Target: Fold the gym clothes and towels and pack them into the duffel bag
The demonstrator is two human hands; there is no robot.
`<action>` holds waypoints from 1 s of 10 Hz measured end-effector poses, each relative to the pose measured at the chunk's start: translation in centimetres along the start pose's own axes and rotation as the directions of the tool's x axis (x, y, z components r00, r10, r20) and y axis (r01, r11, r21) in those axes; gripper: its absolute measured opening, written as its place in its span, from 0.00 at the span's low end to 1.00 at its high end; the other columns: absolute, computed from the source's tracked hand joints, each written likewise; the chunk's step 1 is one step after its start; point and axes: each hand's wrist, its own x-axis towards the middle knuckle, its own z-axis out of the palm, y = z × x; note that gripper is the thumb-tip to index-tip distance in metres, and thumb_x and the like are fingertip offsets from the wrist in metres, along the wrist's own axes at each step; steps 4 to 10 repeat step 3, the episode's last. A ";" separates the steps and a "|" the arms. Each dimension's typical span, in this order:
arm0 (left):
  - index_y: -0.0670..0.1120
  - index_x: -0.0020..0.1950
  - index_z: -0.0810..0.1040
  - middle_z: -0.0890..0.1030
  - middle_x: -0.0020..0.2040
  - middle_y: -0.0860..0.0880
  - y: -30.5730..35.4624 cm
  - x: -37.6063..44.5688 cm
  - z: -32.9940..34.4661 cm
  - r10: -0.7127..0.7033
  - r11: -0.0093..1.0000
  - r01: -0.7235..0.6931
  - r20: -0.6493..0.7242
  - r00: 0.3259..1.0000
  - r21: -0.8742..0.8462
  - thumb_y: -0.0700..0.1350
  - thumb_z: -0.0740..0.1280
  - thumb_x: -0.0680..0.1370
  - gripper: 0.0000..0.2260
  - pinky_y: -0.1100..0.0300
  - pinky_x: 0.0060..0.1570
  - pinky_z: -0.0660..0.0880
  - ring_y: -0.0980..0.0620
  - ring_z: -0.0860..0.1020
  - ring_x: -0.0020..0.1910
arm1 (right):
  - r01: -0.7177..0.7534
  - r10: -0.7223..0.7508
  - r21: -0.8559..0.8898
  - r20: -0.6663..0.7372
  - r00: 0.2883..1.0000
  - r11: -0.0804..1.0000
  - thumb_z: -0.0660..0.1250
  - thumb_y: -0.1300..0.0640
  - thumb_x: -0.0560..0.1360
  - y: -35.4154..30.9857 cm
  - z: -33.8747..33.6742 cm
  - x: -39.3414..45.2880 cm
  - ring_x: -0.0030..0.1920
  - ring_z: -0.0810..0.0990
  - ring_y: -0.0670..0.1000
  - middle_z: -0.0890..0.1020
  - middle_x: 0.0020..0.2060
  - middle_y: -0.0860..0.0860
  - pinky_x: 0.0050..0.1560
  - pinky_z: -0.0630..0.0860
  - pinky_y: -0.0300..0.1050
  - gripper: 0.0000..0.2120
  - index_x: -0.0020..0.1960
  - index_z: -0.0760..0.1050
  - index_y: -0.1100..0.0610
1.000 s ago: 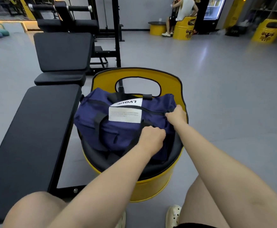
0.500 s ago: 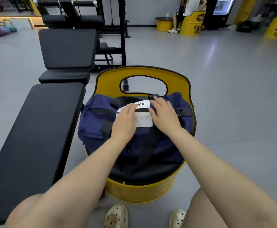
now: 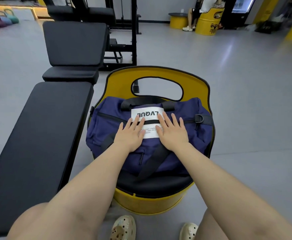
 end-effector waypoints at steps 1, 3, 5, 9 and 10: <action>0.53 0.78 0.38 0.40 0.78 0.52 -0.1 -0.3 -0.5 0.006 1.000 -0.006 0.028 1.000 0.001 0.53 0.42 0.83 0.24 0.47 0.74 0.44 0.50 0.43 0.77 | -0.004 0.003 0.008 0.029 1.000 1.000 0.40 0.44 0.83 0.0 -0.2 -0.1 0.78 0.42 0.55 0.43 0.78 0.48 0.75 0.39 0.55 0.26 0.78 0.38 0.49; 0.49 0.78 0.41 0.43 0.79 0.50 -0.6 -1.2 -3.1 0.011 0.998 -0.007 -0.073 0.997 0.062 0.53 0.43 0.83 0.25 0.51 0.74 0.44 0.51 0.44 0.77 | -0.019 0.016 0.130 0.024 1.000 0.991 0.44 0.40 0.82 0.2 -2.4 -0.1 0.78 0.45 0.53 0.48 0.78 0.49 0.76 0.42 0.54 0.30 0.79 0.42 0.52; 0.49 0.78 0.41 0.43 0.79 0.50 -0.6 -1.2 -3.1 0.011 0.998 -0.007 -0.073 0.997 0.062 0.53 0.43 0.83 0.25 0.51 0.74 0.44 0.51 0.44 0.77 | -0.019 0.016 0.130 0.024 1.000 0.991 0.44 0.40 0.82 0.2 -2.4 -0.1 0.78 0.45 0.53 0.48 0.78 0.49 0.76 0.42 0.54 0.30 0.79 0.42 0.52; 0.49 0.78 0.41 0.43 0.79 0.50 -0.6 -1.2 -3.1 0.011 0.998 -0.007 -0.073 0.997 0.062 0.53 0.43 0.83 0.25 0.51 0.74 0.44 0.51 0.44 0.77 | -0.019 0.016 0.130 0.024 1.000 0.991 0.44 0.40 0.82 0.2 -2.4 -0.1 0.78 0.45 0.53 0.48 0.78 0.49 0.76 0.42 0.54 0.30 0.79 0.42 0.52; 0.49 0.78 0.41 0.43 0.79 0.50 -0.6 -1.2 -3.1 0.011 0.998 -0.007 -0.073 0.997 0.062 0.53 0.43 0.83 0.25 0.51 0.74 0.44 0.51 0.44 0.77 | -0.019 0.016 0.130 0.024 1.000 0.991 0.44 0.40 0.82 0.2 -2.4 -0.1 0.78 0.45 0.53 0.48 0.78 0.49 0.76 0.42 0.54 0.30 0.79 0.42 0.52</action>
